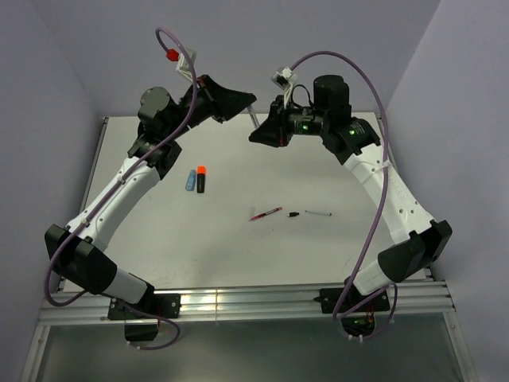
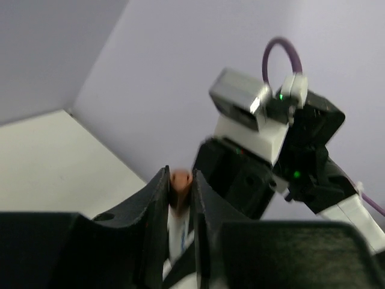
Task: Insert the pens into the pen caps
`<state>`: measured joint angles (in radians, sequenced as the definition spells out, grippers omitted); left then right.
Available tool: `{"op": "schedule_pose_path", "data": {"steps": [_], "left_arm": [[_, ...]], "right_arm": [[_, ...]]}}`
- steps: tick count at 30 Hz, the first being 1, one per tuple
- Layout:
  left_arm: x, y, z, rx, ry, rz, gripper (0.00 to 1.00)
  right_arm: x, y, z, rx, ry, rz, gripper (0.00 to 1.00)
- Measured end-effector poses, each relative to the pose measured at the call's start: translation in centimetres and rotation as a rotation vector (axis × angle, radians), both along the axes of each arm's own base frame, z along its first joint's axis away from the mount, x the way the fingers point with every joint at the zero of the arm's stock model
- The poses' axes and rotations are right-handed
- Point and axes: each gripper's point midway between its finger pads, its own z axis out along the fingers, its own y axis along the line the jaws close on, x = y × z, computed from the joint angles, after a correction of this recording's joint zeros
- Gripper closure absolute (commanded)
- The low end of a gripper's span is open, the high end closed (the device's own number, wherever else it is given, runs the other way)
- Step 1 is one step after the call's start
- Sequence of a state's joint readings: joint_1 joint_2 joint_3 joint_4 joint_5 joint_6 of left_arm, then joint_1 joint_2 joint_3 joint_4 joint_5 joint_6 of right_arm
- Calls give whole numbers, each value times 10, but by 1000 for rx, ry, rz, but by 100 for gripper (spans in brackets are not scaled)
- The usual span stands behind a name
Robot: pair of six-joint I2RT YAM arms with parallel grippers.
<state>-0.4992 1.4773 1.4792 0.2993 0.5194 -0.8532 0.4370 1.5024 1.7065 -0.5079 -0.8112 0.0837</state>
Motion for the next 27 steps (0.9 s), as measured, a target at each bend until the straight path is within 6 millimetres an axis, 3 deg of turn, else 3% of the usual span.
{"op": "schedule_pose_path", "data": {"steps": [2, 5, 13, 20, 27], "left_arm": [[-4, -1, -2, 18, 2, -27, 58], [-15, -8, -18, 64, 53, -102, 49], [-11, -7, -32, 123, 83, -87, 38], [4, -1, -47, 176, 115, 8, 34], [13, 5, -31, 171, 84, 84, 37]], "right_arm": [[5, 1, 4, 13, -31, -8, 100], [25, -6, 21, 47, -114, -69, 100], [39, -11, 32, 87, -151, -127, 100], [44, -12, 29, 95, -136, -171, 100], [44, -2, 19, 74, -131, -202, 100]]}}
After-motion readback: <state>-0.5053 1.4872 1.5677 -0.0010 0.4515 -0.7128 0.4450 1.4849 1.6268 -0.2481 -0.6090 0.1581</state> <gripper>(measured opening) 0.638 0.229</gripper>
